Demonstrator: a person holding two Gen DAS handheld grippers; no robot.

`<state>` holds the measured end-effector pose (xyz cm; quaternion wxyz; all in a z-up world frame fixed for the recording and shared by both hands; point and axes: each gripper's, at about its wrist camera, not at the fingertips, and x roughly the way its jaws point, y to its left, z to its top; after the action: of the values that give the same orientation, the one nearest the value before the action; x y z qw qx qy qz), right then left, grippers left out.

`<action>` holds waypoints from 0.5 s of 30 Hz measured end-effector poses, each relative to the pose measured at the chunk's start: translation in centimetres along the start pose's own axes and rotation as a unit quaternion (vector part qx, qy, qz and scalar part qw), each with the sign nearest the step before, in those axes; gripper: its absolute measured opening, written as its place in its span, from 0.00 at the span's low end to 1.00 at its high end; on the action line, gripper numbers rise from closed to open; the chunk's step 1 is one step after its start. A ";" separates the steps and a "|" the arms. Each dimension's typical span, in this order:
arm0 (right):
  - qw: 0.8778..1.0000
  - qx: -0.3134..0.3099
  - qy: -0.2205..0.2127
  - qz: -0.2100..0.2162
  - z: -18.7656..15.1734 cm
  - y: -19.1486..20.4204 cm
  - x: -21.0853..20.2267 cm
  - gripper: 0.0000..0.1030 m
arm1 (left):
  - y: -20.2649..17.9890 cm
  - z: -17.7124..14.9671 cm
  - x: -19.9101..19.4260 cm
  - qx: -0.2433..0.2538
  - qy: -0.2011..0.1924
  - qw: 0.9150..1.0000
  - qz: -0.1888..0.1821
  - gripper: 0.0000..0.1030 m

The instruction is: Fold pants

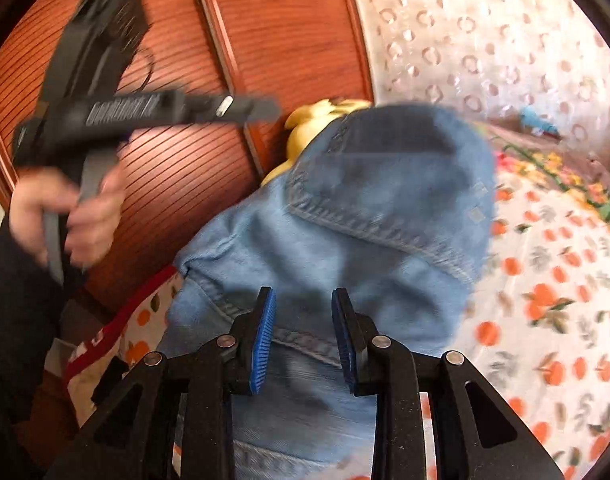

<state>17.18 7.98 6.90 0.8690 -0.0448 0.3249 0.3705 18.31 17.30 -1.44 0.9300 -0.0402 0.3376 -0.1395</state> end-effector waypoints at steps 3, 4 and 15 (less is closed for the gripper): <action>1.000 0.003 -0.013 -0.022 -0.1 -0.5 -1.6 0.29 | -1.1 -1.9 0.2 0.003 0.006 1.000 0.007 0.46; 0.999 0.004 -0.014 -0.030 -0.1 -0.8 -1.7 0.29 | -1.4 -2.4 0.3 0.003 0.010 1.000 0.013 0.46; 0.997 0.033 0.029 -0.068 -0.6 -3.3 0.7 0.29 | -2.0 -8.1 2.3 0.030 0.052 0.995 0.074 0.46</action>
<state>19.45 5.86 5.51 0.8834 -0.0488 0.3580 0.2983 14.34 14.83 -8.79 0.9198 0.0196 0.3831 -0.0825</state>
